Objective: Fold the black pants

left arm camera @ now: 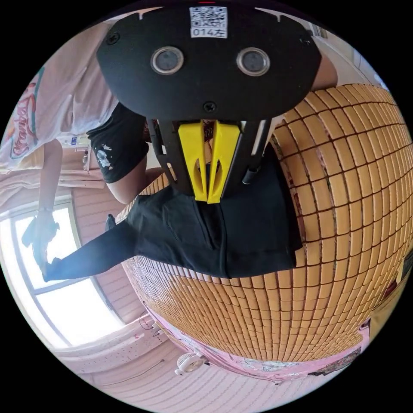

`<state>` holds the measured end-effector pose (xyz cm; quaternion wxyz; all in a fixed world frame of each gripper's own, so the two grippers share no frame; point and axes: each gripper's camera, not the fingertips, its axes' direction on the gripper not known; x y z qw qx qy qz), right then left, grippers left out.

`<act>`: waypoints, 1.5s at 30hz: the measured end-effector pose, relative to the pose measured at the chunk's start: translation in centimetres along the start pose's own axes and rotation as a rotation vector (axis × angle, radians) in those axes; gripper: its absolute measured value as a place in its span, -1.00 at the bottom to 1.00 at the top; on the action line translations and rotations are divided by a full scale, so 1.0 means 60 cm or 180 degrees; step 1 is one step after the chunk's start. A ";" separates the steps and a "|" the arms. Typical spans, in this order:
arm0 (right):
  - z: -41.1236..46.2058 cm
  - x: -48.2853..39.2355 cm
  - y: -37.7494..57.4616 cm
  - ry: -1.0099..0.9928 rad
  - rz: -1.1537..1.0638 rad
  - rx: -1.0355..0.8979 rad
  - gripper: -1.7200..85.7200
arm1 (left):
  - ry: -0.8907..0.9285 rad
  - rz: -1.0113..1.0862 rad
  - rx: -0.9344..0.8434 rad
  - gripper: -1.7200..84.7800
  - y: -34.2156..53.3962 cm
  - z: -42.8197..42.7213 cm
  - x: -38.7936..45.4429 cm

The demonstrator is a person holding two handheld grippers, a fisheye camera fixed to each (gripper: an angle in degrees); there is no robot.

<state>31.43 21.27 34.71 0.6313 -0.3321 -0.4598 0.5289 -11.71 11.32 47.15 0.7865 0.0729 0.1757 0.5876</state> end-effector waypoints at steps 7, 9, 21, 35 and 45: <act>0.410 -0.151 0.194 -0.1186 0.0241 -0.2083 -0.79 | 0.0152 -0.0240 0.0484 -0.98 0.065 -0.044 0.010; 0.438 -0.166 0.224 -0.1069 0.0286 -0.2233 -0.79 | 0.0174 -0.0222 0.0532 -0.98 0.074 -0.046 0.016; 0.580 -0.320 0.229 -0.0118 -0.0915 -0.2457 -0.82 | 0.0352 0.0027 0.0571 -0.98 0.039 0.011 0.067; 0.623 -0.323 0.225 -0.0482 -0.0658 -0.2386 -0.82 | 0.0241 0.0118 0.0540 -0.86 0.007 0.055 0.118; 0.602 -0.223 0.137 -0.0945 -0.0148 -0.2078 -0.77 | -0.0617 0.0443 0.0321 -0.80 0.003 0.125 0.195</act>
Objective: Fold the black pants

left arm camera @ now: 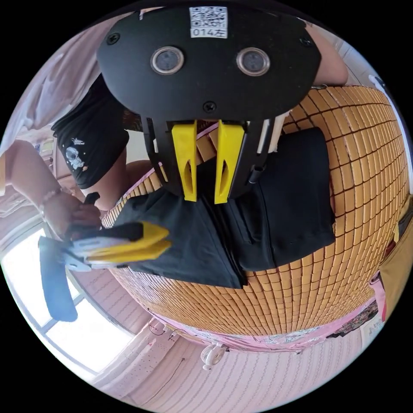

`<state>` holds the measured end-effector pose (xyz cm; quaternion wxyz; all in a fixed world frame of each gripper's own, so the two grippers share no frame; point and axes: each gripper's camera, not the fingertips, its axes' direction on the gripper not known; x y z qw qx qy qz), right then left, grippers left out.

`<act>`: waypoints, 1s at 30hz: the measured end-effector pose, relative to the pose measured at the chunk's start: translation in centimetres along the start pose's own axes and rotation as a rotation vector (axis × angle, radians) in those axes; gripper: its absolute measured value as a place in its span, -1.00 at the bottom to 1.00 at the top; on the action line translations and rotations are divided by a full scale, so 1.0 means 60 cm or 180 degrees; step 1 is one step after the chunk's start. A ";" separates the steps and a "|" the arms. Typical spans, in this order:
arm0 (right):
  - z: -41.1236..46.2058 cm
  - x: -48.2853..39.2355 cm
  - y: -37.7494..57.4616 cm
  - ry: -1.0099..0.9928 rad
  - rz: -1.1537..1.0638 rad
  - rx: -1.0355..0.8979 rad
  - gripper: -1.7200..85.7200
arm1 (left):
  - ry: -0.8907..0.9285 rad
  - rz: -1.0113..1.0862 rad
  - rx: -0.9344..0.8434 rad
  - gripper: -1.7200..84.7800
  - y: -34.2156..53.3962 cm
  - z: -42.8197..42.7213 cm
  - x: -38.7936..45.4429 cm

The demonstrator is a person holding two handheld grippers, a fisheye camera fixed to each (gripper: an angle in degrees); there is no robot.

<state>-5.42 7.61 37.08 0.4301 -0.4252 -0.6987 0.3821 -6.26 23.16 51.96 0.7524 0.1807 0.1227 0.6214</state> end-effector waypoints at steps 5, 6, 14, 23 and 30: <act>0.030 0.079 -0.091 0.0325 0.0491 0.0245 -0.69 | 0.0030 -0.0035 -0.0122 -0.77 -0.004 0.004 0.022; 0.054 0.093 -0.116 0.0434 0.0587 0.0157 -0.68 | 0.0042 -0.0053 -0.0127 -0.77 -0.004 0.005 0.024; 0.121 0.107 -0.156 0.1143 0.0575 -0.0141 -0.85 | 0.0208 -0.0109 -0.0125 -0.76 -0.004 0.010 0.041; 0.015 0.169 -0.084 0.0334 0.0800 0.0551 -0.92 | 0.0007 0.0405 -0.0008 -0.97 -0.004 -0.018 0.108; -0.189 0.163 -0.001 -0.0068 0.0668 0.1301 -0.92 | 0.0540 0.0994 0.0693 -0.98 0.005 -0.103 0.197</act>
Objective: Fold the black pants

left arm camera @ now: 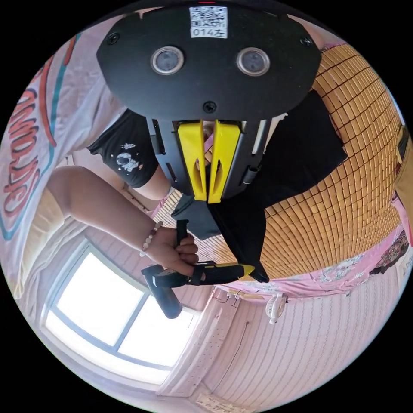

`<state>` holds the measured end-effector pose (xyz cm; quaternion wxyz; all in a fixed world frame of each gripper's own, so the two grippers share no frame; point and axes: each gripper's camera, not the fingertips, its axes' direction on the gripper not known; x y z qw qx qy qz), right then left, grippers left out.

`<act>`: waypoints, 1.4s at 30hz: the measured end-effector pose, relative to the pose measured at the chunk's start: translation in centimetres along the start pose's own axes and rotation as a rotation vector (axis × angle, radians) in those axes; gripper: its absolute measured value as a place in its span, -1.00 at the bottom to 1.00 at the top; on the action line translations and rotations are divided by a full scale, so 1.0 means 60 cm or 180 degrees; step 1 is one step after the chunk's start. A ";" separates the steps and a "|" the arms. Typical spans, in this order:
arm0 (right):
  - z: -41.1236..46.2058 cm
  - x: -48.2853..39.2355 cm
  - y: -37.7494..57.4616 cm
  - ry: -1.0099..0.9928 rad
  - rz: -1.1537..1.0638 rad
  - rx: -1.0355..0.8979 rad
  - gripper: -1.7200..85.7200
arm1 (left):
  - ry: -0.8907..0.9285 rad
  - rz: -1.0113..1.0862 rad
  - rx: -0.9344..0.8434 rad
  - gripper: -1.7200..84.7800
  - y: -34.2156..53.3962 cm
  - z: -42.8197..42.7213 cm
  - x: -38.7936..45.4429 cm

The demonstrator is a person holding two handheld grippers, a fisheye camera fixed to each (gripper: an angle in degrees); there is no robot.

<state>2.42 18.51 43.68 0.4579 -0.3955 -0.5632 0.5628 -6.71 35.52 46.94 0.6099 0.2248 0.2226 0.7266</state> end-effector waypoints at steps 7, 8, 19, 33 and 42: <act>0.100 -0.120 -0.075 -0.0655 -0.0422 -0.0462 -0.83 | -0.0295 -0.0322 0.0161 -0.95 0.050 -0.139 -0.009; 0.128 -0.129 -0.077 -0.0685 -0.0426 -0.0503 -0.81 | -0.0545 -0.0562 0.0005 -0.89 0.073 -0.152 -0.030; 0.132 -0.058 0.023 0.0806 -0.0326 -0.0750 -0.74 | -0.0830 -0.1366 -0.0397 -0.84 0.145 -0.123 -0.092; -0.012 0.138 0.194 0.1605 0.1286 -0.1283 -0.79 | -0.1145 -0.1037 -0.1186 -0.98 0.079 0.061 -0.112; -0.005 0.027 0.144 0.1558 0.0372 -0.1367 -0.93 | -0.1794 -0.0809 -0.1054 -0.98 0.056 0.011 -0.098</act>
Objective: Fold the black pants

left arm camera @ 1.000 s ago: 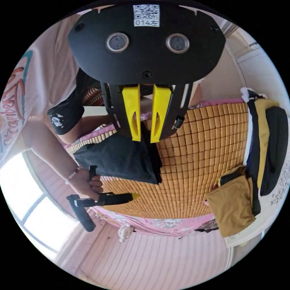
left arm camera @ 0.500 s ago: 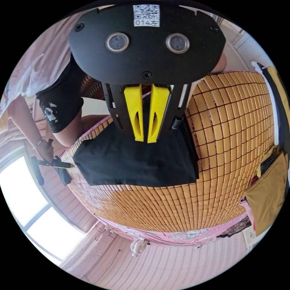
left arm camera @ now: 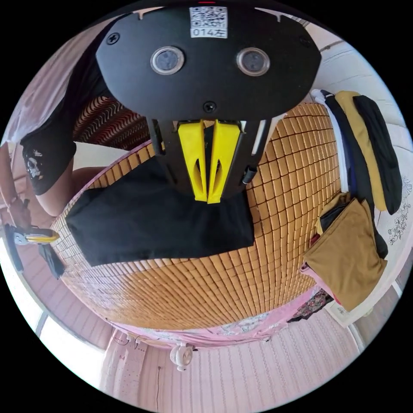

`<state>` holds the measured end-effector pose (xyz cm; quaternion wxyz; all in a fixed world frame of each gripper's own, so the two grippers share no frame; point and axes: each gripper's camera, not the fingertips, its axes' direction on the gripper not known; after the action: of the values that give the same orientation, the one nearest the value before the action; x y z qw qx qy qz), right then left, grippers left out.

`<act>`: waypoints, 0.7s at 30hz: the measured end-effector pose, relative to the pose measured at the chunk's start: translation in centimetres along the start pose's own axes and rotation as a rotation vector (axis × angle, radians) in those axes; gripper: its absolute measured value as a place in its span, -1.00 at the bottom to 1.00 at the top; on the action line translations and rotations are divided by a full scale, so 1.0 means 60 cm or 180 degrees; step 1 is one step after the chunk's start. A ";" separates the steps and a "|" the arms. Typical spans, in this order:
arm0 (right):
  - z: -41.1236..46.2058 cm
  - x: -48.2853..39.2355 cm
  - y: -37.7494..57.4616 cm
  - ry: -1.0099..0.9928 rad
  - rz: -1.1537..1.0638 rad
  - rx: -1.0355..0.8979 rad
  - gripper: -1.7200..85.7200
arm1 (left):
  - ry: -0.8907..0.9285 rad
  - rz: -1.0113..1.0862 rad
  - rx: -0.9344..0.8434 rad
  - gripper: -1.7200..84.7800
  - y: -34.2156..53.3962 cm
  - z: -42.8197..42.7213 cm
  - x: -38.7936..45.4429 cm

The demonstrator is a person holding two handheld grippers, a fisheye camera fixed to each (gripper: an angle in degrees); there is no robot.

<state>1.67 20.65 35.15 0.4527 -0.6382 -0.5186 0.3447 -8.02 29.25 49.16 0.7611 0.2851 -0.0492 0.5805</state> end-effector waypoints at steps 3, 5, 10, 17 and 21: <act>-0.002 -0.054 -0.052 -0.0363 -0.0504 0.0244 -0.95 | 0.0429 0.0187 0.0380 -0.98 -0.007 -0.040 0.057; 0.019 -0.099 -0.105 -0.0652 -0.0822 0.0206 -0.96 | 0.0951 0.0614 0.0350 -0.98 -0.019 -0.030 0.146; 0.103 -0.250 -0.242 -0.0313 -0.1848 -0.0140 -0.97 | 0.0703 0.0819 0.0100 -0.98 -0.021 0.040 0.227; 0.162 -0.288 -0.311 0.0129 -0.2454 -0.0771 -0.97 | 0.0774 0.0835 0.0129 -0.98 0.010 0.072 0.233; 0.174 -0.251 -0.335 -0.0025 -0.2176 -0.0749 -0.97 | 0.0766 0.0878 0.0220 -0.98 0.022 0.078 0.234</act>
<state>-18.25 9.31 49.85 0.4633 -0.4743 -0.7399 0.1138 -3.50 39.18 59.24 0.6644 0.2302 0.0236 0.7106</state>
